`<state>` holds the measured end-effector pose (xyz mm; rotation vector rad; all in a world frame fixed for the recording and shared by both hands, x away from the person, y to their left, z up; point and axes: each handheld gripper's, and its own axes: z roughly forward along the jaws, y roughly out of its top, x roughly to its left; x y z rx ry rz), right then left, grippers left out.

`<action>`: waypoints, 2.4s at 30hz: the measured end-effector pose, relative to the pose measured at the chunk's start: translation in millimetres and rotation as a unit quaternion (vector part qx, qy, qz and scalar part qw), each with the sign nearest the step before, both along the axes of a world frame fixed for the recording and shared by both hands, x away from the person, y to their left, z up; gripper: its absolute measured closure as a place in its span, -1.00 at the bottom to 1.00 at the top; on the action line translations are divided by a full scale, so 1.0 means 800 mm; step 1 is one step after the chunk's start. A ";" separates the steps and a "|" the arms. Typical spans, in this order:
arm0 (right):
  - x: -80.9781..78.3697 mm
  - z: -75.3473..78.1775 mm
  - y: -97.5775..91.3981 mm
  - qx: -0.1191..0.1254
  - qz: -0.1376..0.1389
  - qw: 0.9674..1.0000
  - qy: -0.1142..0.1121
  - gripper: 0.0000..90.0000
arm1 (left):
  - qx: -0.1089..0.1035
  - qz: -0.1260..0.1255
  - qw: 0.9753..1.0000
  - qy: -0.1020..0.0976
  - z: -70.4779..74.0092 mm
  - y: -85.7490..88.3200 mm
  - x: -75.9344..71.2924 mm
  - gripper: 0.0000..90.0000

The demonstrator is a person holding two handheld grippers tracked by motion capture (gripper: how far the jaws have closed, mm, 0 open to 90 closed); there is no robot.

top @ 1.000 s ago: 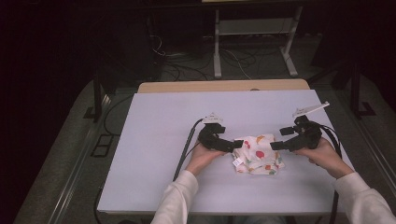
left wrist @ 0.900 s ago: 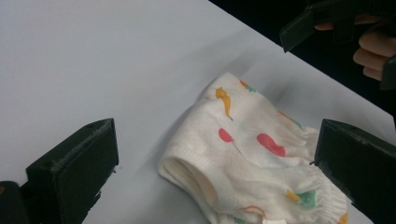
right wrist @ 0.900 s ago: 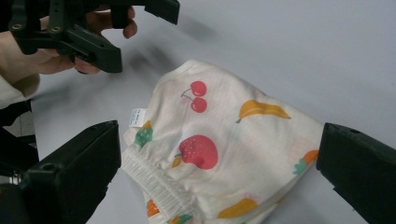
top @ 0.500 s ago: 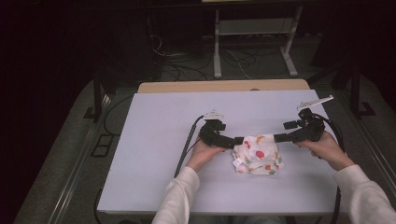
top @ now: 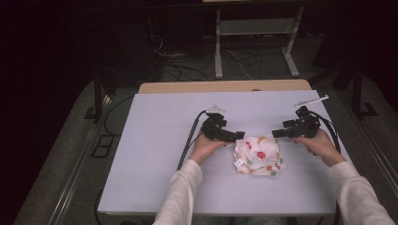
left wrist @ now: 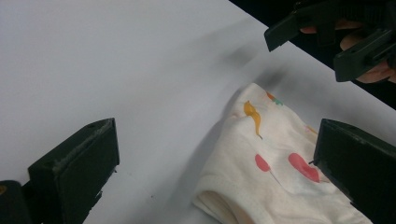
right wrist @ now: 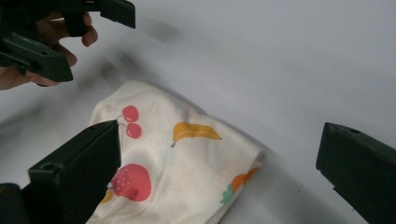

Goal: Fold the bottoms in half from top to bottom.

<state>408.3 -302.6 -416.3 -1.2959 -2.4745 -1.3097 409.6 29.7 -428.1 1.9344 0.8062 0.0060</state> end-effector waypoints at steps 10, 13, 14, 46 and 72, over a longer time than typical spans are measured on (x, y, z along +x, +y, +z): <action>0.007 -0.014 -0.006 0.001 -0.017 1.000 0.008 -0.86 | -0.008 0.000 1.000 0.029 -0.012 0.001 0.008 -0.88; 0.005 -0.019 -0.008 0.015 -0.021 1.000 0.001 -0.69 | -0.009 -0.002 0.999 0.044 -0.019 -0.003 0.009 -0.81; 0.005 -0.021 -0.008 0.014 -0.022 1.000 0.001 -0.69 | -0.005 -0.006 0.999 0.044 -0.021 -0.004 0.009 -0.77; 0.008 -0.051 0.010 -0.004 -0.008 1.000 0.015 0.65 | 0.003 -0.034 0.994 0.106 -0.045 -0.014 0.012 0.38; -0.006 -0.015 0.068 -0.002 0.018 1.000 -0.024 0.95 | 0.057 -0.046 0.997 0.035 -0.005 0.046 0.002 0.79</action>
